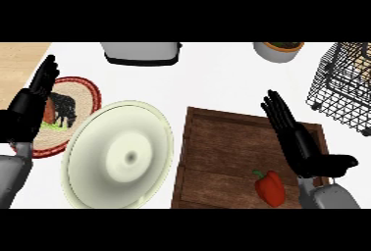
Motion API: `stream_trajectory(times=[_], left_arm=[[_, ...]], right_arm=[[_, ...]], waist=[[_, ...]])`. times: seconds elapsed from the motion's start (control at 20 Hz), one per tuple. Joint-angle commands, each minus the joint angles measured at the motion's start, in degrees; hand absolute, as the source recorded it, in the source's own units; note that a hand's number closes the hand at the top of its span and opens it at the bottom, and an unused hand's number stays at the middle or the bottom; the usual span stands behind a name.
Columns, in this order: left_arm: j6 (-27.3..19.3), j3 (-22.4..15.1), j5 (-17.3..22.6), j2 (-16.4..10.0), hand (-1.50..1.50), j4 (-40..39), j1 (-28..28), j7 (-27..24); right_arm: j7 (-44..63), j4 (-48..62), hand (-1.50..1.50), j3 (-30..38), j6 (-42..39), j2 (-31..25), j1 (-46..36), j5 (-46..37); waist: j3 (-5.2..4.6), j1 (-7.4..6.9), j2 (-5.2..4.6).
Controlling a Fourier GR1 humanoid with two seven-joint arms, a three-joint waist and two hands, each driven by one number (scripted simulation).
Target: Pick the bell pepper from the tray and place it in the tiered basket
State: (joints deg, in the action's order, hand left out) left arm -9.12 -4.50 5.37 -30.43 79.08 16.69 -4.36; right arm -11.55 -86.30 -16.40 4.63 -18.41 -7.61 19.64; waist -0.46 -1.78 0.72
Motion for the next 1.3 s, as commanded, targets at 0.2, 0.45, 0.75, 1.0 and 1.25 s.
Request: stream_trajectory(times=[0.2,0.45,0.75,1.0,1.25], left_arm=[[2.2,0.1,7.5,6.3,0.0,0.3,-5.9,6.4],[3.4,-0.8,10.6,8.9,0.0,1.4,-10.1,8.3],[3.8,-0.6,10.7,7.7,0.0,7.8,-12.3,12.6],[4.4,-0.2,10.7,7.3,0.0,5.7,-10.9,12.4],[3.7,-1.3,10.1,8.1,0.0,8.4,-13.9,12.2]], right_arm=[[-5.3,-18.3,1.5,-13.3,-7.2,-1.4,1.8,-8.4],[1.5,-9.7,-1.5,-5.7,16.4,0.5,12.8,-19.2],[3.4,-25.3,-1.5,-8.2,18.7,-7.1,17.2,-31.7],[15.8,-30.5,-1.5,-5.6,15.8,-20.3,17.2,-45.9],[26.5,-36.2,-1.5,-8.2,1.5,-33.1,21.2,-52.0]], waist=[[0.31,2.57,0.3],[0.38,3.74,-0.14],[0.38,2.23,-0.31],[-0.03,3.56,-0.16],[-0.11,2.9,-0.09]])
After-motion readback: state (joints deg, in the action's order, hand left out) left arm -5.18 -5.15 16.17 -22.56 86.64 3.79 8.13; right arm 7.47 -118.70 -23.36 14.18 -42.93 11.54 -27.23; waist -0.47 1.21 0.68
